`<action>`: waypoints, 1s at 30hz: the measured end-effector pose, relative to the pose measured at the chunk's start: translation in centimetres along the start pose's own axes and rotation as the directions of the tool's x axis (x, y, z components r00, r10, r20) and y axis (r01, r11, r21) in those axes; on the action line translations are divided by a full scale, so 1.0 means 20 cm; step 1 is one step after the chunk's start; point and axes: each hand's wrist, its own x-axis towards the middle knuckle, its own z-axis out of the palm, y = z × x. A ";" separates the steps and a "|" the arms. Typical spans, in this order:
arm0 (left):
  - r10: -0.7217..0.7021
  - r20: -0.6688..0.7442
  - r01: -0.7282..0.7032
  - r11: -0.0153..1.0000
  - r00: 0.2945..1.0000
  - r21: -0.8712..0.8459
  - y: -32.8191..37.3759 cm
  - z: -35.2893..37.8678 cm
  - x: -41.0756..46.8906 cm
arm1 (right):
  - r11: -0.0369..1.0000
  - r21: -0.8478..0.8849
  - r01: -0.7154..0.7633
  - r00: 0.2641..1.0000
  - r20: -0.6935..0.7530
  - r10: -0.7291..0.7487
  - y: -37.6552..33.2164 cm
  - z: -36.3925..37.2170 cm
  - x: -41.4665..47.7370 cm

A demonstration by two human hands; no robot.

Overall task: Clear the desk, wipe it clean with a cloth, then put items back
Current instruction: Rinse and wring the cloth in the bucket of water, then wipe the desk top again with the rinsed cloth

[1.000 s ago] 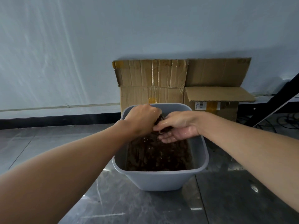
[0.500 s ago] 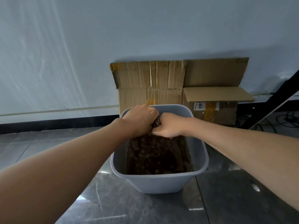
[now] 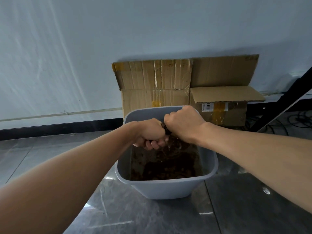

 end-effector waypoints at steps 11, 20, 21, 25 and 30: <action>-0.058 -0.115 0.063 0.997 0.992 0.035 0.03 -0.05 0.05 | 0.986 0.120 -0.119 0.990 0.089 0.109 0.00 0.08 0.08; -0.139 -0.196 -0.074 0.605 0.971 -0.793 0.44 -0.26 -0.39 | 0.402 0.575 -0.712 0.698 0.638 0.324 0.25 -0.52 0.17; -0.140 -0.215 -0.104 0.551 0.967 -0.828 0.53 -0.30 -0.47 | 0.350 0.582 -0.734 0.678 0.657 0.328 0.30 -0.64 0.17; -0.151 -0.266 -0.151 0.526 0.952 -0.837 1.04 -0.43 -0.88 | 0.208 0.624 -0.753 0.656 0.687 0.313 0.61 -1.28 0.13; -0.074 -0.249 -0.183 0.483 0.966 -0.856 1.76 -0.52 -1.42 | 0.007 0.696 -0.718 0.650 0.668 0.361 1.02 -2.17 -0.03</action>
